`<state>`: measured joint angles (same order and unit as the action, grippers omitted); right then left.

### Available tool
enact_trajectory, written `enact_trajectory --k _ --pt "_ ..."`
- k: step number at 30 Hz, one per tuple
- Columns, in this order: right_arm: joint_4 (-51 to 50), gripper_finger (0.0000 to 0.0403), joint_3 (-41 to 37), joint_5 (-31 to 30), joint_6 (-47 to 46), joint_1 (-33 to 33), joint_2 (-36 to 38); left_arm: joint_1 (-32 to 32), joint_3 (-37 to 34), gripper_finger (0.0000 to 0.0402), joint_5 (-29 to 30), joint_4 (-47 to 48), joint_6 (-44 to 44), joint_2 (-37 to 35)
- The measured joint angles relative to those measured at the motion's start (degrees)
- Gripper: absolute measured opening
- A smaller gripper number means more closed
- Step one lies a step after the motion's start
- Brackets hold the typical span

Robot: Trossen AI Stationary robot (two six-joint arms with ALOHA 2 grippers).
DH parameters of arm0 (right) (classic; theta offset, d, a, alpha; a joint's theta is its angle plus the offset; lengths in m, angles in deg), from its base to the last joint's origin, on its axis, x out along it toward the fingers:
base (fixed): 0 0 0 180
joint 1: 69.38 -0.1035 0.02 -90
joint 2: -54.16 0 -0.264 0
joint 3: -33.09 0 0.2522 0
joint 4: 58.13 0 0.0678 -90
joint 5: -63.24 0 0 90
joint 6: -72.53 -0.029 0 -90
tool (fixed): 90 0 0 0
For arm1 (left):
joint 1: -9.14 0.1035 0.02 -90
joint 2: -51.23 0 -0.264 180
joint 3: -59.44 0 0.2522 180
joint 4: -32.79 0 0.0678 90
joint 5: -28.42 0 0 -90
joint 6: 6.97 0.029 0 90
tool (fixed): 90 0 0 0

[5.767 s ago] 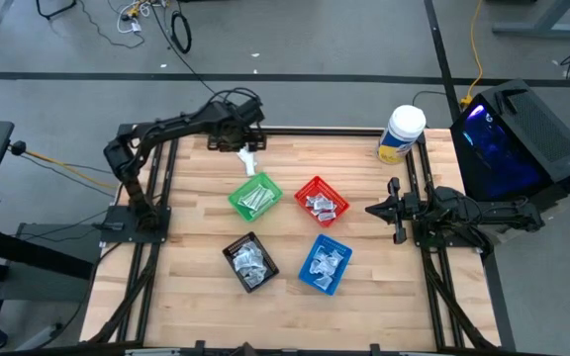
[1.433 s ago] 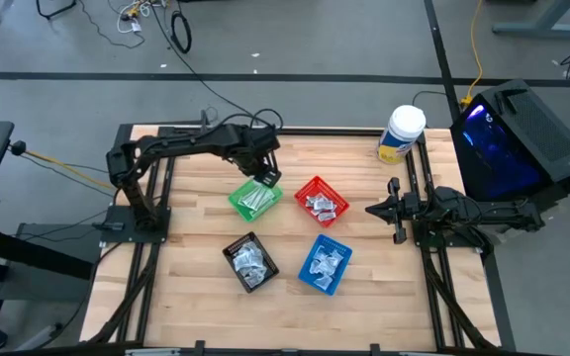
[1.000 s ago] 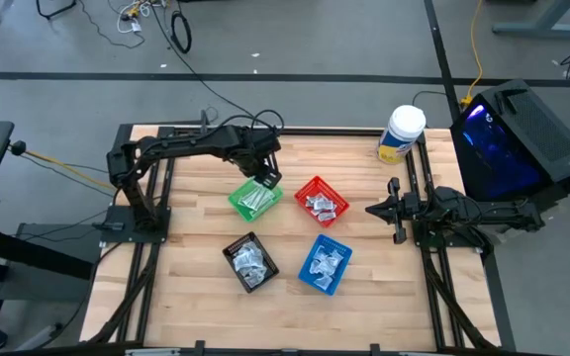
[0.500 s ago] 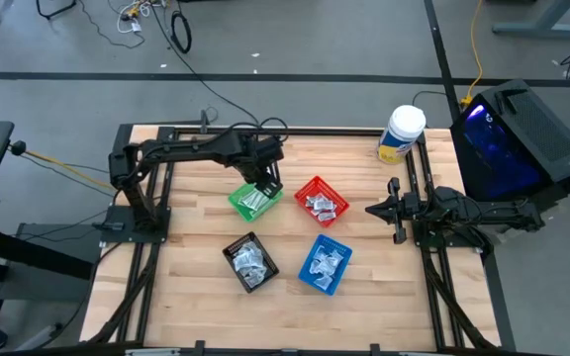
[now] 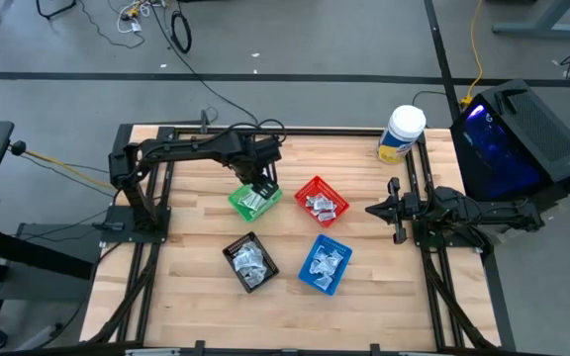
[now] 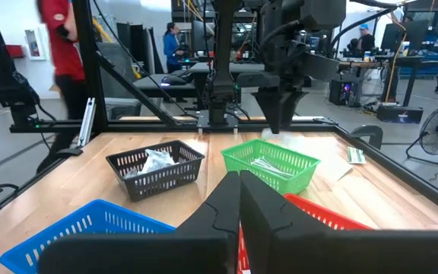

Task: Pick & Place First Aid Supplies
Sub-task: Put the green bandage pack into the green bin

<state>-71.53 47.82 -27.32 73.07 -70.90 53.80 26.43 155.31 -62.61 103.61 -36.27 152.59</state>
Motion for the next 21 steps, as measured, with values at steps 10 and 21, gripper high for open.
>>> enact_trajectory --k 10,21 --pt "0.0 0.0013 0.0 0.01 0.0 0.0 0.02 0.52 0.0 0.0246 1.54 0.0 0.02 0.0" --pt "0.0 0.0013 0.01 -0.01 -0.02 -0.01 0.0 8.43 0.0 0.0249 -3.97 0.11 1.11 -0.02"
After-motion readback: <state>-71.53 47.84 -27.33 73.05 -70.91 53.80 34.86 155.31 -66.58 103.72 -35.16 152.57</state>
